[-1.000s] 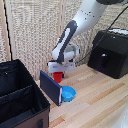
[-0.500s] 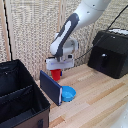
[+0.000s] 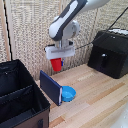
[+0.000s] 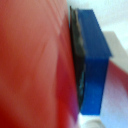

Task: Please find the red cup among the items before you. Carefully move your gripper towards it and gently hold it. Locate the front section of the organizer in front of you. Transfer the red cup above the front section and let go, placing it within that section.

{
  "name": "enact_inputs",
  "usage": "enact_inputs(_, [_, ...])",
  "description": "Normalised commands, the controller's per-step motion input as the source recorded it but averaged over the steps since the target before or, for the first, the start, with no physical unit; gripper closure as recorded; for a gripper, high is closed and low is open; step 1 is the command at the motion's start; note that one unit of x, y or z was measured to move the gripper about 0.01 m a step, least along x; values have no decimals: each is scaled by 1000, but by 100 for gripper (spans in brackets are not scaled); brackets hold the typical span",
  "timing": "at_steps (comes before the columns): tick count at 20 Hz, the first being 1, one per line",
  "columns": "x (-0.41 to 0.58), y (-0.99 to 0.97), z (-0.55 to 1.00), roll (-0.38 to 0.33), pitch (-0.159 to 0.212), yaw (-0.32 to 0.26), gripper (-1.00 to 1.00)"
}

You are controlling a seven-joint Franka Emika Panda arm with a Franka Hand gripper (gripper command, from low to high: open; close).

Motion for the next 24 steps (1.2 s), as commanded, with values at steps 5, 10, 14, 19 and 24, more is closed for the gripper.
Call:
enact_inputs(5, [-81, 513, 744, 113, 76, 32, 100])
enact_inputs(10, [-210, 696, 722, 112, 28, 18, 100])
enact_inputs(14, [-235, 721, 727, 95, 17, 13, 100])
enact_inputs(19, [-277, 818, 605, 44, 1, 1, 100])
enact_inputs(24, [-329, 873, 497, 1, 0, 0, 100])
